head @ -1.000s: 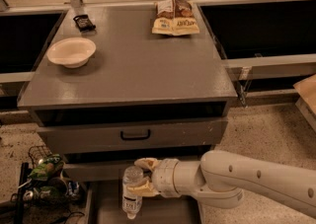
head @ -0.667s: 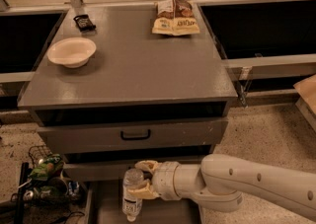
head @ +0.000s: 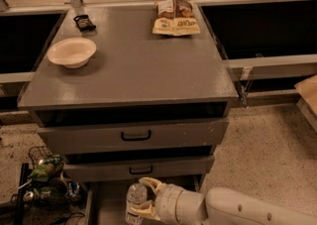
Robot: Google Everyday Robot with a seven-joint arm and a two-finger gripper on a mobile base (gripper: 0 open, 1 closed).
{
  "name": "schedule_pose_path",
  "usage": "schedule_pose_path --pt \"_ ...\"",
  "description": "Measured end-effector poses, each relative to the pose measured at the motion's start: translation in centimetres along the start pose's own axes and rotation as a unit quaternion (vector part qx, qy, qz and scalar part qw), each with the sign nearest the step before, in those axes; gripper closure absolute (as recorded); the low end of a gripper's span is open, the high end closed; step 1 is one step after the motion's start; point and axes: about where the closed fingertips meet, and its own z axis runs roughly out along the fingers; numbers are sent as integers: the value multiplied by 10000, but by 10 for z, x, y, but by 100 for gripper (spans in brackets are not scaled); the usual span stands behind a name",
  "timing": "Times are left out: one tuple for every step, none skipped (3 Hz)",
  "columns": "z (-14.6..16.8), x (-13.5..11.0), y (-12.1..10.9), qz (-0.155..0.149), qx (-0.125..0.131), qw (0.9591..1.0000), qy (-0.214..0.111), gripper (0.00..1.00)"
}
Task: Place blue plastic bottle into bottom drawer
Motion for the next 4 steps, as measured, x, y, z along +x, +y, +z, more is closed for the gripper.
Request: schedule_pose_path --pt "5 14 10 -196 173 9997 -40 100" --pt "5 14 10 -196 173 9997 -40 100" --pt "18 32 5 -134 372 9992 -52 100" --pt "32 43 -10 -149 607 9979 -164 100"
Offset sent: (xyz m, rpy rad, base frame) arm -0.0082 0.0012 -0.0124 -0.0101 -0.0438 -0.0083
